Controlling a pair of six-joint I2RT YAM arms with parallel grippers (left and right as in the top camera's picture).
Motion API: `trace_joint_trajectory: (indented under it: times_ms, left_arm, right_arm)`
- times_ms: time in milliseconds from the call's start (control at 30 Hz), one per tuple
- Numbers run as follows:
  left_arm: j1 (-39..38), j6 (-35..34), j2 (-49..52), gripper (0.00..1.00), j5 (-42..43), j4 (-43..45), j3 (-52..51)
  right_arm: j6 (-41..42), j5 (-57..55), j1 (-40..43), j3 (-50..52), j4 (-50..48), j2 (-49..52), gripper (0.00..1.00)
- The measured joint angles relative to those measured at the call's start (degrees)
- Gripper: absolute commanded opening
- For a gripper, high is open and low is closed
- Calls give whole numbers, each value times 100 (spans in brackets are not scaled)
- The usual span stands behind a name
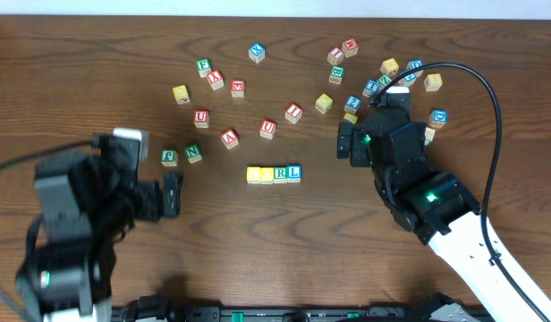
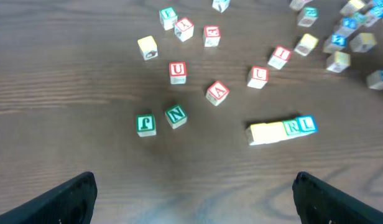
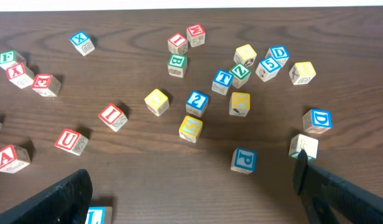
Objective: Spell out CORL
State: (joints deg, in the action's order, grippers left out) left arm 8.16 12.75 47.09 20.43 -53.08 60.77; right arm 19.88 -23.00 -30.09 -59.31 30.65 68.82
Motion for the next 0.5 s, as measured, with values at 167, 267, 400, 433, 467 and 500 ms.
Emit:
trace_joint_trajectory:
  times_ms: [167,267,400,433,467,500]
  left_arm:
    - [-76,98,-1093,99,-7,282,-76]
    - [-315,396,-1611,99,0,1681,-640]
    - [-544,715,-2409,99,17,3639,-1888]
    - [-577,774,-2605,99,22,3965,-2199]
    - [-623,850,-3042,99,24,4979,-2933]
    - [-638,885,-3279,99,50,5418,-3329]
  right_arm:
    - [0,-2,0,0,2,2,99]
    - [0,0,0,0,-2,2,99]
    - [0,-4,0,0,7,2,99]
    - [0,-2,0,0,0,2,99]
    - [0,0,0,0,-2,2,99]
    - [0,0,0,0,13,2,99]
